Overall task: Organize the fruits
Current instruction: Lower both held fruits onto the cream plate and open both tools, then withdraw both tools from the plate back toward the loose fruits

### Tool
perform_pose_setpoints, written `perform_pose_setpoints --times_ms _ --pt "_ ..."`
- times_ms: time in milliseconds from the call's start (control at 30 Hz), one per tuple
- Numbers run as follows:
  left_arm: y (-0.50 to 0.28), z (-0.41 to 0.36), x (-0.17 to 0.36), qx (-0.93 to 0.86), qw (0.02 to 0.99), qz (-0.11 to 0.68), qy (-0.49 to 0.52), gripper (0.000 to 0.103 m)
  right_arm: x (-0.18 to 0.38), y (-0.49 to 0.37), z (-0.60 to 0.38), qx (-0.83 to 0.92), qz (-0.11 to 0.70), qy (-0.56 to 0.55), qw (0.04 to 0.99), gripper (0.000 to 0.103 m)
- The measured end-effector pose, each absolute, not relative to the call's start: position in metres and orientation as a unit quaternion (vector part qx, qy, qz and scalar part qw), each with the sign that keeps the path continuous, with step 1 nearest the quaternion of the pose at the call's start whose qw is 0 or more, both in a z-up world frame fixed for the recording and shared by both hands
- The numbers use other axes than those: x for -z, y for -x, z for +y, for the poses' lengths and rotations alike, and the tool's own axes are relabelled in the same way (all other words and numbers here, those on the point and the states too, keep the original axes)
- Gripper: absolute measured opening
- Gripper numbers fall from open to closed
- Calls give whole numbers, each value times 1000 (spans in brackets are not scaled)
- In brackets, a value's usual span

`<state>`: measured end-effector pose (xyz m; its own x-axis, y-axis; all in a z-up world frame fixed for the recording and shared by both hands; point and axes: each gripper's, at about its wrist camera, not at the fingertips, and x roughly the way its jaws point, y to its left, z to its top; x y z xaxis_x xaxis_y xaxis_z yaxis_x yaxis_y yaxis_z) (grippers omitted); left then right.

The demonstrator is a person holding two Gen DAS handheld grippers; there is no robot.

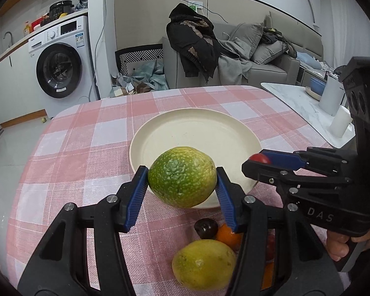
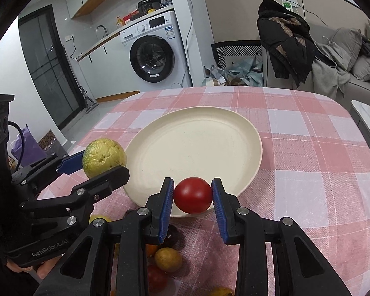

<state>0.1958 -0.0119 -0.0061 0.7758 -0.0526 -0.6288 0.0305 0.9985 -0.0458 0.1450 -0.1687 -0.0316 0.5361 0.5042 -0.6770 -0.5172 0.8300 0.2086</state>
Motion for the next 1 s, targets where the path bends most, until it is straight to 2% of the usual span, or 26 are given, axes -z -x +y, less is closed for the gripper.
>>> perform_pose_setpoints --times_ms 333,400,500,533,567,600,633,700,767,833,900,1000 --pt "-205 -15 20 14 938 347 12 52 31 -143 -172 -292 378 1 879 34" --pt "-205 -14 21 12 939 344 15 52 29 -143 -174 -292 375 -3 880 44" --pt "-201 -12 19 12 940 339 16 55 28 -140 -176 -286 368 0 885 51" --pt "-200 -12 18 10 942 336 14 60 27 -140 -177 -284 366 3 886 53" --pt "-197 -12 16 7 943 332 13 66 26 -139 -178 -282 363 7 888 58" --pt "-194 -11 14 5 944 329 12 68 25 -137 -179 -281 360 11 890 67" --pt "-191 -10 12 3 946 325 11 72 23 -135 -180 -281 356 13 891 71" --pt "-182 -7 7 -1 948 317 11 77 20 -131 -185 -280 349 13 894 86" --pt "-175 -4 2 -5 950 311 16 87 17 -130 -191 -279 347 6 896 95" --pt "-168 -1 -2 -5 952 306 23 91 14 -128 -196 -279 343 -4 897 99" --pt "-160 0 -5 -8 953 302 24 101 11 -124 -201 -281 337 -11 898 103" --pt "-146 1 -9 -15 956 291 18 102 8 -120 -205 -287 335 -11 897 103"
